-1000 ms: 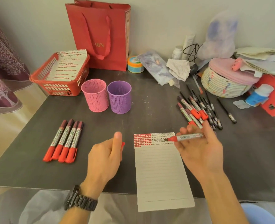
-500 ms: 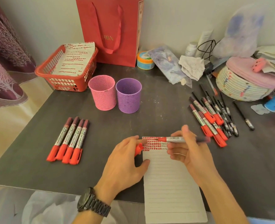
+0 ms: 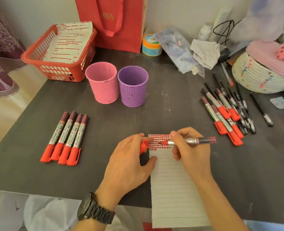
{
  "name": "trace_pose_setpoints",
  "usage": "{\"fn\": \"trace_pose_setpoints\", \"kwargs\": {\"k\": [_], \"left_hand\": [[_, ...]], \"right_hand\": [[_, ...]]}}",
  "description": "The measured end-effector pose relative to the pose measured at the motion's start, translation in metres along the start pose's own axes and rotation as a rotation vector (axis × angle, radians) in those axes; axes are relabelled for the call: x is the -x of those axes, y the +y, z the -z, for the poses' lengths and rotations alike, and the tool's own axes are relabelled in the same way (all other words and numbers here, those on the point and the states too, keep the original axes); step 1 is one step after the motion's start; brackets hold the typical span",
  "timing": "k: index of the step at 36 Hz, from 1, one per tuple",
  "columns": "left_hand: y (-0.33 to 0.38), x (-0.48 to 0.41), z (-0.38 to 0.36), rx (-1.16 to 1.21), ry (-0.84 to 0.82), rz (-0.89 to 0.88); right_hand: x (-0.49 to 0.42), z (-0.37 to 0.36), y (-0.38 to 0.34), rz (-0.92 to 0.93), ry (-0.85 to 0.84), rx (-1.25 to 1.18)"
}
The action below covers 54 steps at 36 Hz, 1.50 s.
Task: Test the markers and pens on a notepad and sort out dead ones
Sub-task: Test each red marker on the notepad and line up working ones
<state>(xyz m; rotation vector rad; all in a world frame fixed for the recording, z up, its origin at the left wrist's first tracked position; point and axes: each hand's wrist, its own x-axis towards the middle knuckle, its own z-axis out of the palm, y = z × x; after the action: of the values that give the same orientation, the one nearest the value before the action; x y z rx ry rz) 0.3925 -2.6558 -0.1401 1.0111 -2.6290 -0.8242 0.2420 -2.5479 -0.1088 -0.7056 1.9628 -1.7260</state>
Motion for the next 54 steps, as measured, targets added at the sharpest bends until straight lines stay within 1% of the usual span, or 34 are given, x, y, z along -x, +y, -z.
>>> {"fn": "trace_pose_setpoints", "kwargs": {"k": [3,8,15,36,54], "left_hand": [[0.001,-0.001,-0.001,-0.001,0.013,0.004],[0.000,-0.001,-0.002,-0.005,0.015,0.019],[0.000,-0.001,-0.003,-0.002,0.006,0.028],[0.002,-0.001,0.001,0.006,-0.009,0.018],[0.006,0.001,0.006,0.023,-0.007,0.006]], "right_hand": [[-0.001,-0.002,-0.001,0.006,0.003,0.037],[-0.001,-0.005,0.005,0.027,0.065,0.176],[-0.003,-0.005,0.011,0.044,0.060,0.267],[-0.001,-0.010,0.007,0.067,0.056,0.305],[-0.001,-0.011,0.007,0.048,0.063,0.315]]}}
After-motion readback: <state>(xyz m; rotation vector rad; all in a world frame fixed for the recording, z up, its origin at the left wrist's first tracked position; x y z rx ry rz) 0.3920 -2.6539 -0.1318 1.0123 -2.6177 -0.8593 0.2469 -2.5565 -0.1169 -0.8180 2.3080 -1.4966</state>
